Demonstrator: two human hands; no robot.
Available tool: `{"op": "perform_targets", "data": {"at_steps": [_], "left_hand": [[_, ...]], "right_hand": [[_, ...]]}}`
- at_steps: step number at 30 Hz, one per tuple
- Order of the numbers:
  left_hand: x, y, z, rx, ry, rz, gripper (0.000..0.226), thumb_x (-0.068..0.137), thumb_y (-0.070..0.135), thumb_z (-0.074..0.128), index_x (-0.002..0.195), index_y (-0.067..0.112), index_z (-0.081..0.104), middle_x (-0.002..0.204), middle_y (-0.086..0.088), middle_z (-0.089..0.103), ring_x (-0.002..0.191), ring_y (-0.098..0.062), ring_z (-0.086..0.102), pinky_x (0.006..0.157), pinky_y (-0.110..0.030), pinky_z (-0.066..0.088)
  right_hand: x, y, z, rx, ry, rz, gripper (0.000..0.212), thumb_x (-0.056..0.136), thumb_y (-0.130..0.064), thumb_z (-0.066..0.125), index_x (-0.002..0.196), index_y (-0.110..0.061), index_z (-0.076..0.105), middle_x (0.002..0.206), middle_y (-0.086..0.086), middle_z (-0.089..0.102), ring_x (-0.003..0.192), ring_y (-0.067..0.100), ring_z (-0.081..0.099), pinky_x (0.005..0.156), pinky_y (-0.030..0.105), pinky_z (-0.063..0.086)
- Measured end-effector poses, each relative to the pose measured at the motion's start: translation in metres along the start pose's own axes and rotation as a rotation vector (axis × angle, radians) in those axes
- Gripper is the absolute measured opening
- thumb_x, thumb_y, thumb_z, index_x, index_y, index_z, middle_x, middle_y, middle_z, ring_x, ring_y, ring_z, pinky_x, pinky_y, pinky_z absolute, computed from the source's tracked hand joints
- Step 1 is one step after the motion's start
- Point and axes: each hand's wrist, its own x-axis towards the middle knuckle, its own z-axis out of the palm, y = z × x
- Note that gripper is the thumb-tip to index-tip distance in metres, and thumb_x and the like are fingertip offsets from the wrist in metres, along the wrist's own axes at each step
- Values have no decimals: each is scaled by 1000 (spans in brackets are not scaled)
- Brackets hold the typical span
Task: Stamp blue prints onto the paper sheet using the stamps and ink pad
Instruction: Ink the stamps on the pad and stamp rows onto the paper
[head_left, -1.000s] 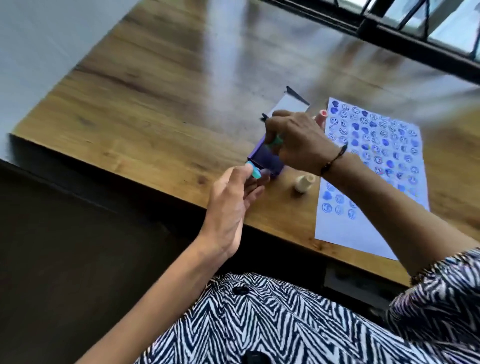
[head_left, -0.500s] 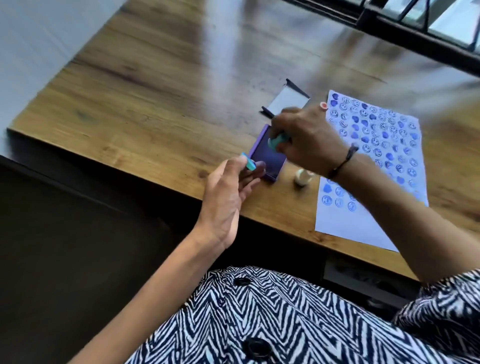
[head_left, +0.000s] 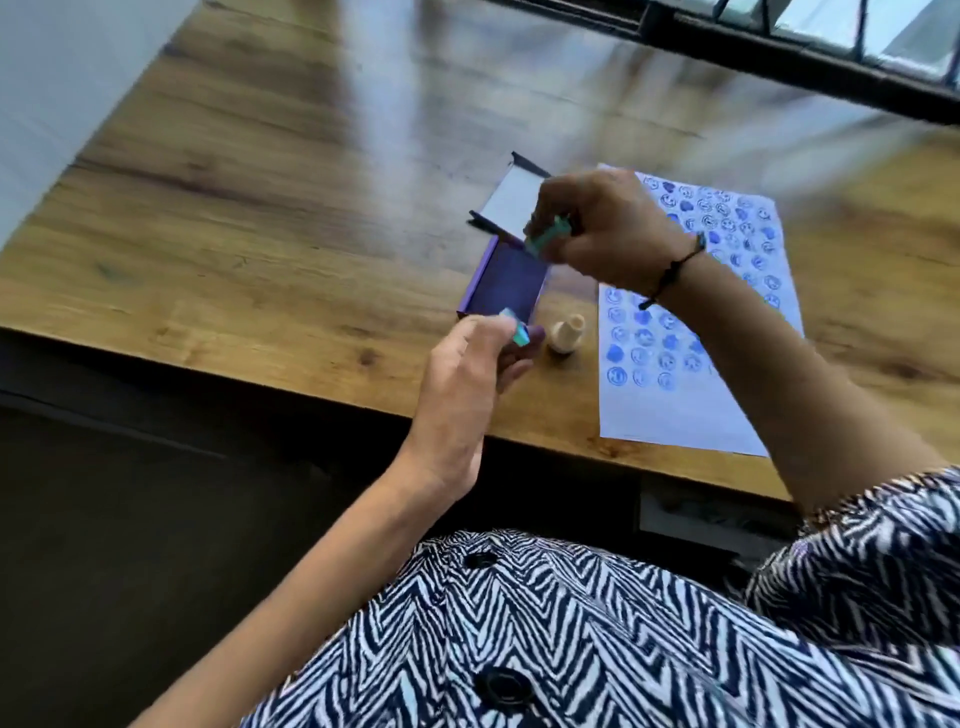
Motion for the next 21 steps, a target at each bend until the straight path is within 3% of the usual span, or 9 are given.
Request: {"op": "perform_targets", "data": {"at_steps": [2,4,5,7,9,13,18,21], "left_hand": [[-1,-10,8,260,-161,82,10,75,30,54,79,20,56,83,3,72,88,-11,64,82,-28,48],[-2,-22,18,620,-374,219,23,72,43,48,84,24,53,95,-3,71,90,-13,63,81,-30,46],[-4,-29,24,790,-479,311,30,74,45,44,89,21,53,98,-6,69,90,-16,61,79,-28,43],[-6,-36,39,1059,-626,513,40,77,42,38,96,11,52,95,-12,66,88,-24,58,75,-28,38],[-7,-40,50,1227,-726,629,40,79,38,36,97,6,50,90,-16,63,84,-31,56,72,-32,35],[-3,-51,58,1337,-786,706,30,88,30,41,96,2,48,90,-19,62,85,-35,56,71,-34,27],[0,-55,55,1379,-774,663,29,92,33,38,102,6,43,96,-14,61,88,-33,56,66,-36,35],[1,-54,55,1396,-787,639,31,91,34,37,103,6,43,95,-13,61,88,-33,57,67,-38,38]], "right_hand": [[-27,19,-16,137,88,173,14,73,-6,66,86,-9,68,72,0,63,61,5,53,57,11,38],[-63,38,-24,197,167,314,19,70,-10,67,89,-11,67,78,7,67,65,7,58,60,16,44],[-82,46,-25,190,194,377,24,68,-13,66,92,-10,66,81,10,67,68,12,58,63,18,45],[-117,55,-23,122,221,484,25,71,-12,68,95,-8,64,76,3,62,64,10,52,58,5,37],[-142,58,-17,35,259,525,19,75,-8,65,94,-6,65,80,4,59,65,10,48,55,9,33],[-165,63,-3,-70,313,500,19,71,-6,61,89,-5,67,90,20,63,73,19,48,65,16,29],[-161,70,11,-177,328,452,17,72,-2,57,86,-3,66,88,21,66,85,35,60,73,38,44],[-157,72,12,-219,326,422,15,73,-2,56,85,-3,65,86,20,66,84,36,60,69,41,49]]}}
